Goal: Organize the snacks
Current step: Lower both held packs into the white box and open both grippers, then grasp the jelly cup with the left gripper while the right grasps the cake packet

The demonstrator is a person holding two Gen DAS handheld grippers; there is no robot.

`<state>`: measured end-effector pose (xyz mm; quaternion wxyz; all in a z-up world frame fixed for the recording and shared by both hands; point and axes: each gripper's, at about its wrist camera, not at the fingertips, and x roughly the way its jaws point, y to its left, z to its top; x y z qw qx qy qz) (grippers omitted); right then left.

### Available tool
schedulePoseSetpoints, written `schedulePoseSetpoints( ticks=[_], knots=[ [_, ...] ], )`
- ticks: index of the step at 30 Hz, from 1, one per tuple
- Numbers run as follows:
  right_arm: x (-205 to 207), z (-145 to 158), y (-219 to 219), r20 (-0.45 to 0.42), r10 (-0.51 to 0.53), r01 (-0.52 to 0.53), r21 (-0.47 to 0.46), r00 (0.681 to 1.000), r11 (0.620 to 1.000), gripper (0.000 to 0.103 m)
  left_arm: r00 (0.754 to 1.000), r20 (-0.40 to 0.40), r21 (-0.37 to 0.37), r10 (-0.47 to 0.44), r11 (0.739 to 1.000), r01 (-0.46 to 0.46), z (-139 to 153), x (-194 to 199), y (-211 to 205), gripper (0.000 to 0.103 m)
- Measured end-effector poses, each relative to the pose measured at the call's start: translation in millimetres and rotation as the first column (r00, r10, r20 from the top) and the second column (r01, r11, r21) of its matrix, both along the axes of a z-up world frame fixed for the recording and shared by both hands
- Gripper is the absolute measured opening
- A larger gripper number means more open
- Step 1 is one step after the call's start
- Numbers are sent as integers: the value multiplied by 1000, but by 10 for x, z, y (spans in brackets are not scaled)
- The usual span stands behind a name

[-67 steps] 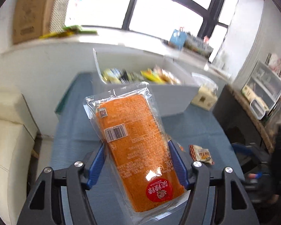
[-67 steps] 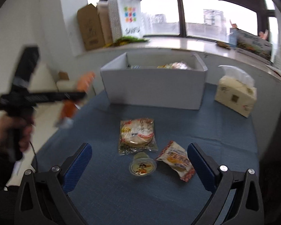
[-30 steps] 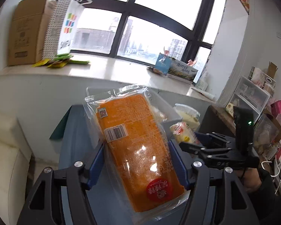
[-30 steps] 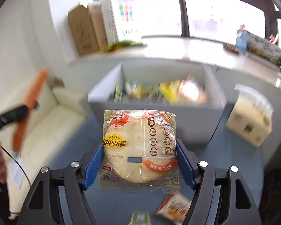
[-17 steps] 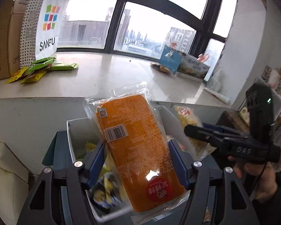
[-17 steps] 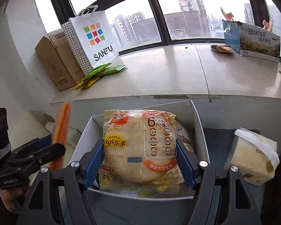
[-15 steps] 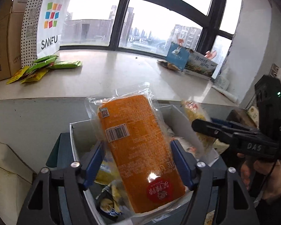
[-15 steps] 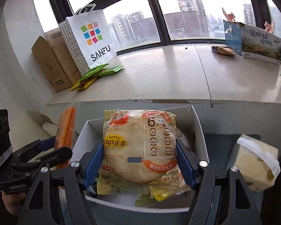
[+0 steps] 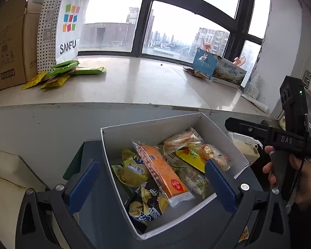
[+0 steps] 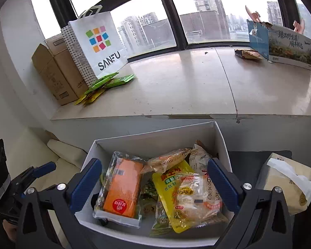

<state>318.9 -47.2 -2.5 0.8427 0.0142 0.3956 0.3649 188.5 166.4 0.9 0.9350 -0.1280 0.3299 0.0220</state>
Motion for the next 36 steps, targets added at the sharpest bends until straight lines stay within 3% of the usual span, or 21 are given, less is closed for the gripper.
schedulePoseSetpoints(
  ticks=[7, 10, 13, 20, 25, 30, 33, 36],
  knots=[
    [-871, 299, -467, 160, 107, -109, 1, 981, 994, 103, 991, 105, 19, -81, 997, 80, 219, -845, -378, 103],
    [-1290, 343, -783, 223, 121, -125, 4, 967, 992, 103, 987, 116, 74, -115, 991, 107, 206, -1157, -662, 103],
    [-1654, 334, -1100, 254, 116, -124, 17, 960, 992, 103, 984, 96, 85, -152, 986, 144, 96, -1406, -899, 103],
    [-2276, 91, -1727, 271, 68, -68, -10, 960, 998, 103, 978, 37, 23, -207, 978, 206, -275, -1774, -1362, 103],
    [-2531, -179, -2039, 222, 3, -8, 25, 975, 1000, 103, 959, -51, 28, -279, 959, 281, -550, -1737, -1694, 103],
    [-2517, -306, -2220, 184, -51, 43, 50, 982, 998, 103, 916, -127, -23, -379, 925, 380, -855, -1475, -1979, 103],
    [-2478, -326, -2260, 180, -72, 64, 49, 981, 997, 103, 889, -204, -83, -411, 912, 402, -1136, -1218, -2107, 103],
    [-2466, -360, -2287, 182, -80, 73, 42, 980, 996, 103, 863, -264, -97, -431, 902, 421, -1381, -1030, -2281, 103]
  ],
)
